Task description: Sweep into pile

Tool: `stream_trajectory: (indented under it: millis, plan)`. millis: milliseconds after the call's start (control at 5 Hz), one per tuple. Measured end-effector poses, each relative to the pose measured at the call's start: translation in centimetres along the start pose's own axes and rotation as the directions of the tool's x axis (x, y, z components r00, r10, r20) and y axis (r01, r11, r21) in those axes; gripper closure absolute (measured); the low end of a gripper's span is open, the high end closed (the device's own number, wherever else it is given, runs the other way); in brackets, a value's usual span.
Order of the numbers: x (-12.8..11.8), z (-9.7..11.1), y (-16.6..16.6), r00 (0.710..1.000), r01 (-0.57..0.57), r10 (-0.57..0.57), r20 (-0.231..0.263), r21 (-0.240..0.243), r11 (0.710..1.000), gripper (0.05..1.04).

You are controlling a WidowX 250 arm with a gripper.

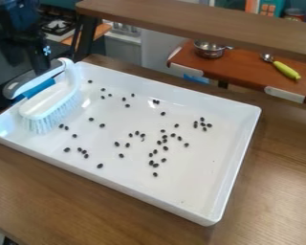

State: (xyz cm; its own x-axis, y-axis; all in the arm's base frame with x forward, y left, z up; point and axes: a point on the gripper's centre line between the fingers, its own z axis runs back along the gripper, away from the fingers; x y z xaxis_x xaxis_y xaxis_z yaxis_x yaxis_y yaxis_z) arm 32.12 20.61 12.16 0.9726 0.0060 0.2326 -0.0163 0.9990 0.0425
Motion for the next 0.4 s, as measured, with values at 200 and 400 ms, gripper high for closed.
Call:
stream_trajectory:
  millis: [200, 400]
  plan:
    - [-0.04, -1.01, 0.71, 1.000, -0.005, 0.005, -0.021, 0.021, 1.000, 0.083]
    - [-0.12, -1.47, 1.34, 0.999, -0.004, 0.006, -0.044, 0.049, 0.999, 0.083]
